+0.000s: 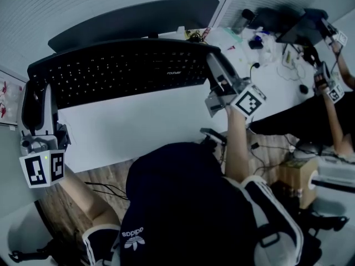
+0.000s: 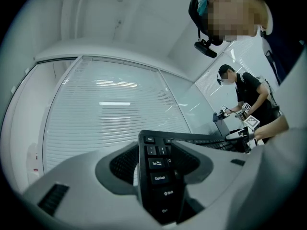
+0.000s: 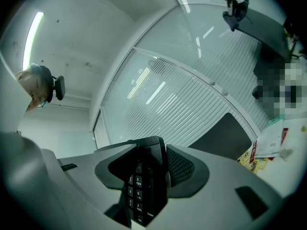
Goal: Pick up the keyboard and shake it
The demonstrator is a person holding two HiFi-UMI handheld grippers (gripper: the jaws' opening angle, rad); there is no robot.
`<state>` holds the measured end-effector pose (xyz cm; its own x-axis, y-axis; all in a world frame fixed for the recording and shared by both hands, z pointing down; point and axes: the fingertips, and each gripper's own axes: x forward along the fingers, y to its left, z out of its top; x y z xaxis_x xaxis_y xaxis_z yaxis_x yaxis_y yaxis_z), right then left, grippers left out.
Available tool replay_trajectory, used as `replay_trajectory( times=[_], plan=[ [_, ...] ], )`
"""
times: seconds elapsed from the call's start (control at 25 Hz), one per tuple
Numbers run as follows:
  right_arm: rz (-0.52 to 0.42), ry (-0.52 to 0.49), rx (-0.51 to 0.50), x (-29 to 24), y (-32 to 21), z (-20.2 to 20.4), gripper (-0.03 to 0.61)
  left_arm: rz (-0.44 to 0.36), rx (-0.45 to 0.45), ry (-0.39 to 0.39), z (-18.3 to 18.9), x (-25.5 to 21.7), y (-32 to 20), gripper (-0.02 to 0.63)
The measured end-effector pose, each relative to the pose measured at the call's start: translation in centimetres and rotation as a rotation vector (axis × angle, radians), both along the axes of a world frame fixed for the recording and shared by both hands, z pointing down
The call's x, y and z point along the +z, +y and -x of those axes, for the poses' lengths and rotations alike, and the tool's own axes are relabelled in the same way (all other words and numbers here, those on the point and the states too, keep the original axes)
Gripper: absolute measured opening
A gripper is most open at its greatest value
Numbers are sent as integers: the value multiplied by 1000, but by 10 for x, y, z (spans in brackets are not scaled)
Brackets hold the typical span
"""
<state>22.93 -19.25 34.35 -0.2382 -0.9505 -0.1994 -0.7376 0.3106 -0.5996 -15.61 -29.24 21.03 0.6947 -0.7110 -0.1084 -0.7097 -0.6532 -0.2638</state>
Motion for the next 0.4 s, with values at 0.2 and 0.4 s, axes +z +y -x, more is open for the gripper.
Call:
replay_trajectory(
  times=[0.2, 0.4],
  plan=[
    [8, 8, 12, 1, 0, 1, 170, 4, 6, 8, 1, 5, -3, 213],
    [22, 6, 10, 4, -1, 3, 170, 12, 2, 6, 4, 8, -5, 213]
  ],
)
